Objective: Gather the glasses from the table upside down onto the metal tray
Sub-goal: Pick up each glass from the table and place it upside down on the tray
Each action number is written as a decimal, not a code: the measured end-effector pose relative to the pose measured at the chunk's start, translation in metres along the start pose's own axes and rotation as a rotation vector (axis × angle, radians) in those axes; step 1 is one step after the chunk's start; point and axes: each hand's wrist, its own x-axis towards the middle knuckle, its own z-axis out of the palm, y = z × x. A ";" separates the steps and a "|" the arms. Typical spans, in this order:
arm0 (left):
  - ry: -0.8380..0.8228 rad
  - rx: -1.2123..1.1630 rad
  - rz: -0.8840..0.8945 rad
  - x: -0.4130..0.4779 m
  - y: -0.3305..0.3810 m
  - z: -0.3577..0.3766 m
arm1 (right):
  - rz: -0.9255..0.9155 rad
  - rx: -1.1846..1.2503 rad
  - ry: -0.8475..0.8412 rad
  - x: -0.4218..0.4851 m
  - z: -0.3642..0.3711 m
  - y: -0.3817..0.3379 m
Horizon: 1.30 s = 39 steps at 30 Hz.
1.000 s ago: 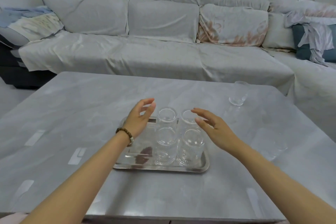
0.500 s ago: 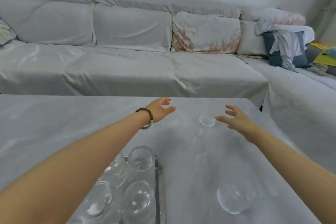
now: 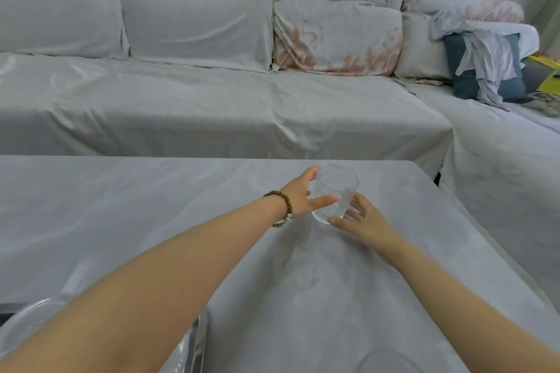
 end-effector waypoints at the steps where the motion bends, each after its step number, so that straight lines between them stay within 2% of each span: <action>1: 0.007 -0.002 0.009 0.004 -0.001 0.001 | -0.009 0.014 0.000 0.002 0.000 0.004; 8: 0.113 -0.053 0.030 0.013 -0.001 0.009 | -0.045 0.015 0.004 0.007 0.002 0.011; 12: 0.138 -0.128 0.011 0.001 0.000 0.003 | -0.037 -0.078 -0.014 -0.002 0.000 0.000; 17: 0.135 -0.293 -0.035 -0.041 0.010 -0.028 | -0.056 -0.055 -0.104 -0.030 0.013 -0.034; 20: 0.142 -0.389 -0.033 -0.076 0.026 -0.051 | -0.108 0.002 -0.103 -0.054 0.029 -0.069; 25: 0.167 -0.574 0.027 -0.150 0.058 -0.090 | -0.196 0.139 -0.111 -0.094 0.068 -0.131; 31: 0.282 -0.665 0.084 -0.242 0.062 -0.134 | -0.161 0.332 -0.174 -0.137 0.139 -0.184; 39: 0.388 -0.639 -0.001 -0.350 0.005 -0.201 | -0.247 0.108 -0.149 -0.168 0.237 -0.225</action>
